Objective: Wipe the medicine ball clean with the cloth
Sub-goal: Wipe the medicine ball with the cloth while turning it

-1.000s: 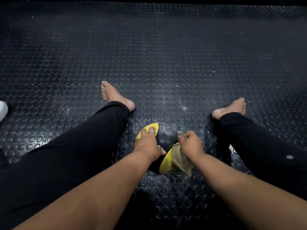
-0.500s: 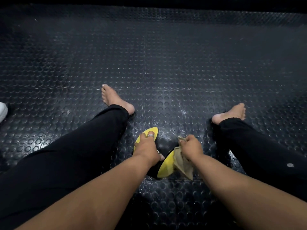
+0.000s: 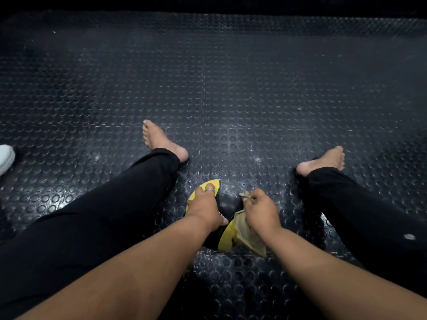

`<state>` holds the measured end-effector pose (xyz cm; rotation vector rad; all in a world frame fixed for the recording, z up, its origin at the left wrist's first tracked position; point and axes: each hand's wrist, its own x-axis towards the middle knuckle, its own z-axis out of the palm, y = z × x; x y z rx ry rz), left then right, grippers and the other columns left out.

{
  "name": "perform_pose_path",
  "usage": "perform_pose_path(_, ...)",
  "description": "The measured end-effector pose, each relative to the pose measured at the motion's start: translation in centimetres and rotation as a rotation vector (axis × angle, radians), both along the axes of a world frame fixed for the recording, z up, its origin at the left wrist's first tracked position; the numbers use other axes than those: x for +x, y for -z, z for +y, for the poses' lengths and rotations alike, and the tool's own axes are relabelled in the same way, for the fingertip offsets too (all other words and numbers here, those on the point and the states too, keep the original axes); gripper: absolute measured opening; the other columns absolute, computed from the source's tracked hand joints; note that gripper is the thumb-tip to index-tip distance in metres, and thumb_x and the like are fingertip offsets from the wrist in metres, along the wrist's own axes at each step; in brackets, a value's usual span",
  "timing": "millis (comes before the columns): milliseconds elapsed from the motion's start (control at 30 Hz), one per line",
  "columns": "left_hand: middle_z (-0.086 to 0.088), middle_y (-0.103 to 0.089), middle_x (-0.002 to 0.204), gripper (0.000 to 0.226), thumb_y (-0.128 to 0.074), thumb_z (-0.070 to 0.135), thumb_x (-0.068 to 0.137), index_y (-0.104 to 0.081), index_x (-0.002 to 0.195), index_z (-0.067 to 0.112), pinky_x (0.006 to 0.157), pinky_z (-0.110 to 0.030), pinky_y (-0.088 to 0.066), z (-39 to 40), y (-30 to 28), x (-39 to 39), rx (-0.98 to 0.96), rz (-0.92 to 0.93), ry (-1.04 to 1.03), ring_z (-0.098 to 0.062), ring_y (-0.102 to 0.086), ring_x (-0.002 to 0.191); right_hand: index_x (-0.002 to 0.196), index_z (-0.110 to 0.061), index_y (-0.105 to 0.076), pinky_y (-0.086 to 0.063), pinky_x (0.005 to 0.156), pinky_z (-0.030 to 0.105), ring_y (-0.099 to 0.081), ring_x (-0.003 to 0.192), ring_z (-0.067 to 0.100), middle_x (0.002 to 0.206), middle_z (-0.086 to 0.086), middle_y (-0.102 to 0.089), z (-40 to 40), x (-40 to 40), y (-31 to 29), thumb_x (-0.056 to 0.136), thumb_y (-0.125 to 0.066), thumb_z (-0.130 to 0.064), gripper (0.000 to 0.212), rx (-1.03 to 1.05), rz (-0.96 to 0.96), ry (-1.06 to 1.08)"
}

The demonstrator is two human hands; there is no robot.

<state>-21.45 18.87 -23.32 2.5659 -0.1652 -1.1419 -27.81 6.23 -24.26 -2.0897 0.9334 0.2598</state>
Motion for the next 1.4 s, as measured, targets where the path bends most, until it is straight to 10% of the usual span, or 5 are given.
perform_pose_path(1400,-0.009,-0.02,0.149,0.091,-0.08,0.033,0.079,-0.022,0.148,0.017,0.108,-0.048,-0.038,-1.0,-0.9,-0.2,0.021,-0.004,0.105,-0.046,-0.03,0.136,0.079,-0.017,-0.048,-0.029,0.056,0.026,-0.048,0.07,0.018,0.07,-0.003,-0.053,-1.2,2.5,-0.4,0.093,-0.055,-0.025,0.017,-0.057,-0.019,-0.07)
